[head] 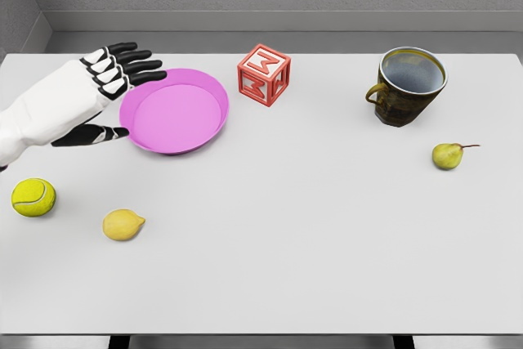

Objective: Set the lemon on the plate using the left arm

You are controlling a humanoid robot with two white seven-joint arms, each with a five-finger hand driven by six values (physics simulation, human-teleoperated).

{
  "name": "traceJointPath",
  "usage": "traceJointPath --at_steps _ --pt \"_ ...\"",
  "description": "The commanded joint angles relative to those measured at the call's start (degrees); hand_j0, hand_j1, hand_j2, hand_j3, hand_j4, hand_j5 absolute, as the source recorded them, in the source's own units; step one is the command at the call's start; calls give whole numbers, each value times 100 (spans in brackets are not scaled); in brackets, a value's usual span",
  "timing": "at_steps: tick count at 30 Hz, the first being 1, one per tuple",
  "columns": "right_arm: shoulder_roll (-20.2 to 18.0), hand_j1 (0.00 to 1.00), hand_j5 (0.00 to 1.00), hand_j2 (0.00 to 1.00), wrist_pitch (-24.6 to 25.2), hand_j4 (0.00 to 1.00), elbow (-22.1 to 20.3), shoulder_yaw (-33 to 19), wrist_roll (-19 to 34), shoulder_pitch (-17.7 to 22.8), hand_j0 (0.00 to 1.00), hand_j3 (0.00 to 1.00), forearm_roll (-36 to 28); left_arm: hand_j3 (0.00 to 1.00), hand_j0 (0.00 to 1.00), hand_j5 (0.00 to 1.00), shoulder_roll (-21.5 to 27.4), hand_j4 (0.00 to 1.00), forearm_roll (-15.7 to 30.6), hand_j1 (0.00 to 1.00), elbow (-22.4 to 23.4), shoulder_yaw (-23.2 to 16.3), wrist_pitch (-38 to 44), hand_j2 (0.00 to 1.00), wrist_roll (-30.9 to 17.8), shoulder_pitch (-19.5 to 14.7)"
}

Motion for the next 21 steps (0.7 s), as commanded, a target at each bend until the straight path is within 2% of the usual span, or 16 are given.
traceJointPath --at_steps 1,8,11,12,15,18,21 --pt "0 100 100 100 8 100 6 -12 9 0 100 100 -11 100 100 100 6 100 30 100 5 3 -1 100 3 -9" --pt "0 100 100 100 -1 100 6 6 0 9 100 100 -3 100 100 100 14 100 -58 100 5 3 -1 100 3 -9" --pt "0 100 100 100 -1 100 6 15 0 9 100 100 -3 100 100 100 14 100 -259 100 -4 -5 -1 100 3 -9" --pt "0 100 100 100 8 100 6 6 0 9 100 100 -3 100 100 100 14 100 -497 100 -4 -32 -1 100 3 -9" --pt "0 100 100 100 -1 100 6 15 0 17 100 100 -3 100 100 100 50 100 -541 100 -4 -58 -1 100 3 -9" --pt "0 100 100 100 -1 100 6 6 0 9 100 100 -3 100 100 100 120 100 -524 100 -4 -76 -1 100 3 325" --pt "0 100 100 100 -1 100 6 6 0 9 100 100 -3 100 100 100 199 100 -506 100 -4 -84 -1 100 29 448"
